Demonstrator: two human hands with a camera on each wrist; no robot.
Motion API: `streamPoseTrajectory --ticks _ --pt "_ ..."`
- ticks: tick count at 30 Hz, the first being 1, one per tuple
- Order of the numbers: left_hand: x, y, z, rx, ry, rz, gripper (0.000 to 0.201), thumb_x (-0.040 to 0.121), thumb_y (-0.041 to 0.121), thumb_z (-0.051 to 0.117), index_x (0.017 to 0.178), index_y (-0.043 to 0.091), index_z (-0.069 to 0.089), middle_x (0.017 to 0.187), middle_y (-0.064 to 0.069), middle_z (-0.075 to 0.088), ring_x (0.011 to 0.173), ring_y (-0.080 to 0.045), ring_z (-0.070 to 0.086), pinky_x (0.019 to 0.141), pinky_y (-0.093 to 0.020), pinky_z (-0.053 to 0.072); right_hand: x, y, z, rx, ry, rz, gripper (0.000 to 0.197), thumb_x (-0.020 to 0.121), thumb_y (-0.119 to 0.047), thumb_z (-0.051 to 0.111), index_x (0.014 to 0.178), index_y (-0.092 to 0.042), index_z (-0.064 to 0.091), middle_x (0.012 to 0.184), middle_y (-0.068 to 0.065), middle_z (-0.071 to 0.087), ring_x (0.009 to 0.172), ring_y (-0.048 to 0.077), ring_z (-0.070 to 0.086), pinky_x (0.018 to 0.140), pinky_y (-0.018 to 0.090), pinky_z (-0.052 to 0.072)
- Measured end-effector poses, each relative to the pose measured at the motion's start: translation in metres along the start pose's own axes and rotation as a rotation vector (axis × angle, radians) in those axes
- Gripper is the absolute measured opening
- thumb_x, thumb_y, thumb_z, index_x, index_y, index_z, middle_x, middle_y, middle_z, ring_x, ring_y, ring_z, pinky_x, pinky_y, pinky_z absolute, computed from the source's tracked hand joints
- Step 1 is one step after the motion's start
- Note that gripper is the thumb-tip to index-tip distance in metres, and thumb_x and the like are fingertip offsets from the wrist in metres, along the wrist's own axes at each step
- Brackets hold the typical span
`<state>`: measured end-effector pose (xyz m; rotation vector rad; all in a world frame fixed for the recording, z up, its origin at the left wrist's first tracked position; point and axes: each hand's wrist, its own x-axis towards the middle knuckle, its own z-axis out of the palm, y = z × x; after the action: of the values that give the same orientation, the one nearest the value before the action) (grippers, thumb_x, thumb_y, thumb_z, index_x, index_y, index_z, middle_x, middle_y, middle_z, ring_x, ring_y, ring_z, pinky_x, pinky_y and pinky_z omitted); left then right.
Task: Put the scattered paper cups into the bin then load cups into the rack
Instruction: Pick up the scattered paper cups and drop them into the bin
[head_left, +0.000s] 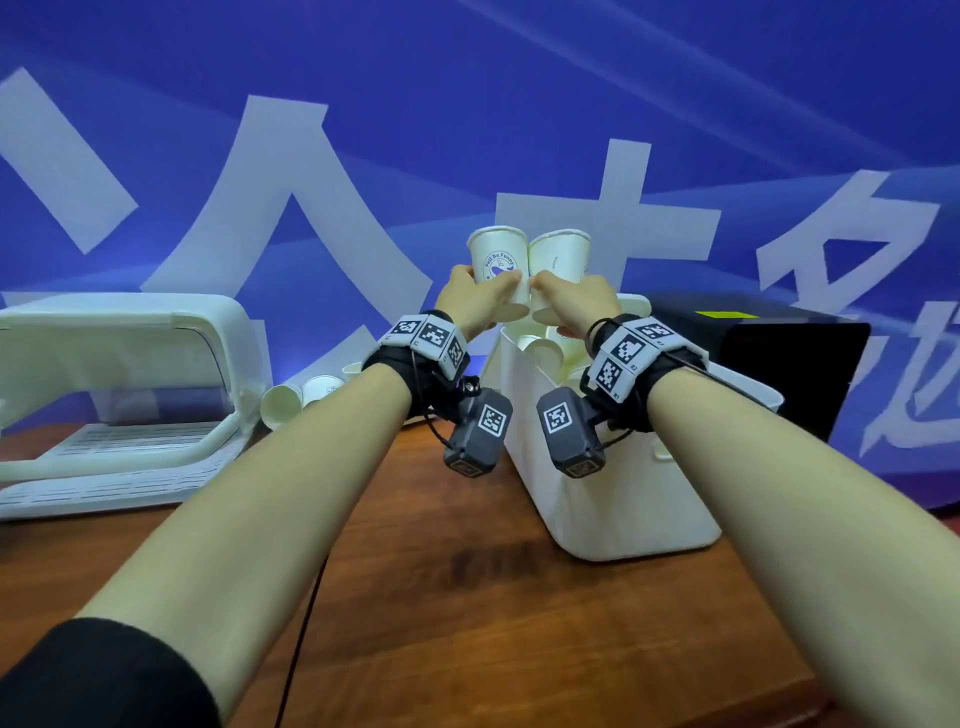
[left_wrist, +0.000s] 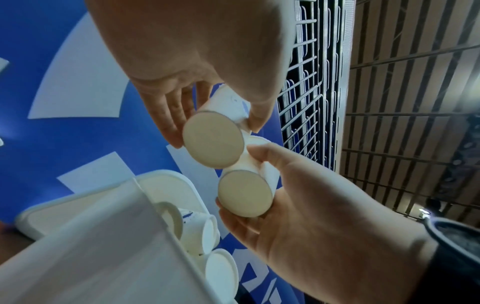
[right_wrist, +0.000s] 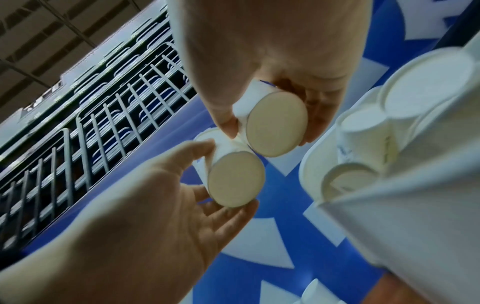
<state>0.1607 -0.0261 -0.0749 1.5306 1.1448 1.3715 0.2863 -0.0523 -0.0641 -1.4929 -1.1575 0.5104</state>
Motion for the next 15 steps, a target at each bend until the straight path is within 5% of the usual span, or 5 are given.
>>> streamPoseTrajectory --ticks 8,11,13,15 --pt "-0.019 0.002 0.049 0.289 -0.130 0.019 0.065 0.086 0.049 0.060 0.131 0.007 0.040 0.115 -0.004 0.057 0.101 -0.022 0.057 0.079 -0.031 0.045 0.009 0.017 -0.054 -0.162 0.070 0.113 0.054 0.082 -0.039 0.059 0.123 -0.004 0.057 0.121 0.013 0.062 0.106 0.030 0.063 0.093 0.041 0.052" --pt "-0.023 0.001 0.060 0.349 -0.162 0.034 0.054 0.085 0.047 0.062 0.117 0.008 0.045 0.109 -0.005 0.058 0.094 -0.021 0.059 0.072 -0.029 0.047 0.009 0.020 -0.067 -0.210 0.065 0.161 0.060 0.082 -0.040 0.060 0.129 -0.004 0.052 0.122 0.012 0.060 0.092 0.027 0.064 0.068 0.033 0.052" --pt "-0.027 0.000 0.065 0.389 -0.183 0.053 0.038 0.085 0.045 0.064 0.104 0.018 0.046 0.104 -0.004 0.061 0.087 -0.019 0.059 0.066 -0.027 0.047 0.008 0.024 -0.075 -0.263 0.077 0.190 0.060 0.083 -0.038 0.060 0.130 -0.003 0.049 0.117 0.010 0.061 0.078 0.024 0.059 0.051 0.028 0.039" --pt "-0.030 -0.003 0.067 0.441 -0.212 0.044 0.042 0.082 0.050 0.064 0.109 0.019 0.055 0.107 -0.003 0.064 0.091 -0.020 0.061 0.078 -0.031 0.050 0.010 0.031 -0.082 -0.326 0.090 0.219 0.064 0.083 -0.037 0.061 0.134 -0.002 0.045 0.122 0.011 0.060 0.085 0.026 0.059 0.054 0.028 0.038"
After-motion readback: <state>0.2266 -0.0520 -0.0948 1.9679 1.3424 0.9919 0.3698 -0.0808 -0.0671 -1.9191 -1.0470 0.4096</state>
